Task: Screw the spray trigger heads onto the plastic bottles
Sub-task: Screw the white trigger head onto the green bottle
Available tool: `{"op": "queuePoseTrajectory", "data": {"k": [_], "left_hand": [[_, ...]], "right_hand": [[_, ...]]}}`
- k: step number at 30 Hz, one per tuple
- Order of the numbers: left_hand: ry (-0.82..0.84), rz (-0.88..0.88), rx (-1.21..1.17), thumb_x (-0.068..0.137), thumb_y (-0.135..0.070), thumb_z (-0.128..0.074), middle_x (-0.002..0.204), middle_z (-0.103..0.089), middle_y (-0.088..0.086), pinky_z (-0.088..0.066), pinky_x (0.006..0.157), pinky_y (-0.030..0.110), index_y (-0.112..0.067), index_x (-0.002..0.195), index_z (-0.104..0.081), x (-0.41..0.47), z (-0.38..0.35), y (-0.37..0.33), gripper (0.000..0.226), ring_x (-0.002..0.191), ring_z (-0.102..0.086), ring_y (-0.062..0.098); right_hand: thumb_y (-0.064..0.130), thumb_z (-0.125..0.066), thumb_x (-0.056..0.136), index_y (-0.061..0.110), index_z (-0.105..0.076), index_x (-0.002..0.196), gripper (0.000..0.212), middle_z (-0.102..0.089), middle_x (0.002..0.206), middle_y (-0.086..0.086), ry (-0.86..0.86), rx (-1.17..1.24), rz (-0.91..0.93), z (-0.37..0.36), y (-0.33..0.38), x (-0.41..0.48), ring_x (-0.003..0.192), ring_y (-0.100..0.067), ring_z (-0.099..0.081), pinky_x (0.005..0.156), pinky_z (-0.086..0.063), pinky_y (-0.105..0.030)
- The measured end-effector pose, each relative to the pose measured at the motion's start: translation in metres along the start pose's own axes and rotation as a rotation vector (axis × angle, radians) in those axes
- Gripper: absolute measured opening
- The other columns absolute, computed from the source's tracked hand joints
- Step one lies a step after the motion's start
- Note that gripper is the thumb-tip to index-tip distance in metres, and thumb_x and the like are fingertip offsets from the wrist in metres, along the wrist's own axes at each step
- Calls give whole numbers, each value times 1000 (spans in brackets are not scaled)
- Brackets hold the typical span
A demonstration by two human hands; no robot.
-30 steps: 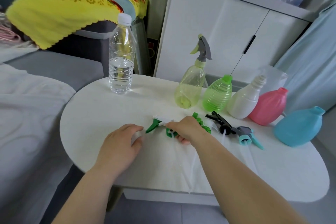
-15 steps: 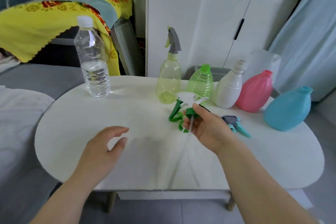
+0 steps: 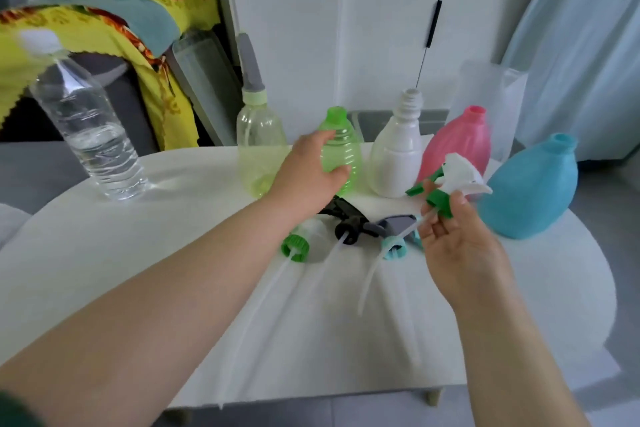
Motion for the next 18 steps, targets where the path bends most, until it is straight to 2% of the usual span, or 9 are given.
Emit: {"op": "queuePoseTrajectory", "data": {"k": [3, 5, 8, 10, 13, 16, 18], "left_hand": [[-102, 56, -63, 82, -22, -58, 143, -32, 8, -22, 103, 21, -12, 134, -30, 31, -9, -3, 60, 131, -31, 19], [-138, 111, -115, 81, -25, -60, 145, -29, 9, -23, 105, 26, -11, 135, -26, 47, -13, 1, 66, 133, -29, 20], [-94, 214, -133, 77, -34, -65, 148, -24, 10, -25, 105, 31, -12, 138, -17, 59, -22, 9, 80, 134, -27, 23], [-69, 268, -140, 72, -37, -69, 149, -22, 10, -26, 105, 32, -11, 139, -13, 62, -28, 16, 91, 134, -27, 24], [-41, 305, -99, 65, -32, -76, 147, -27, 10, -29, 105, 33, -12, 139, -10, 63, -35, 26, 101, 132, -31, 25], [-58, 299, -77, 63, -26, -79, 143, -34, 9, -32, 100, 31, -14, 138, -12, 61, -38, 31, 102, 127, -38, 26], [-89, 284, -73, 62, -26, -79, 137, -41, 9, -36, 92, 29, -13, 135, -19, 59, -38, 32, 95, 121, -44, 26]], "right_hand": [[15, -47, 88, 20, -69, 62, 34, -68, 60, 7, 6, 70, 51, 10, 8, 7, 55, -3, -61, 54, -49, -12], [16, -49, 85, 20, -68, 63, 29, -68, 61, 6, 16, 85, 64, 14, 8, 11, 55, -4, -62, 55, -49, -13], [20, -53, 77, 16, -64, 73, 12, -70, 65, 6, 37, 85, 56, 20, 3, 16, 57, -5, -63, 56, -49, -13], [21, -54, 74, 19, -68, 67, 16, -71, 68, 4, 47, 87, 44, 20, 0, 19, 59, -6, -64, 56, -50, -13], [20, -53, 74, 20, -69, 63, 19, -72, 67, 5, 32, 75, 51, 20, -2, 22, 59, -5, -64, 57, -50, -13], [15, -51, 77, 14, -60, 78, 9, -72, 67, 5, 28, 52, 48, 21, -4, 22, 61, -6, -65, 60, -52, -14], [14, -50, 79, 13, -58, 80, 8, -71, 67, 4, 21, 39, 40, 24, -4, 20, 63, -7, -66, 62, -53, -15]]}}
Point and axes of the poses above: each hand's wrist, its own x-axis towards the middle knuckle, its own z-axis out of the back of the hand, y = z × x, the point moved 3 cm from there along x, towards the middle knuckle
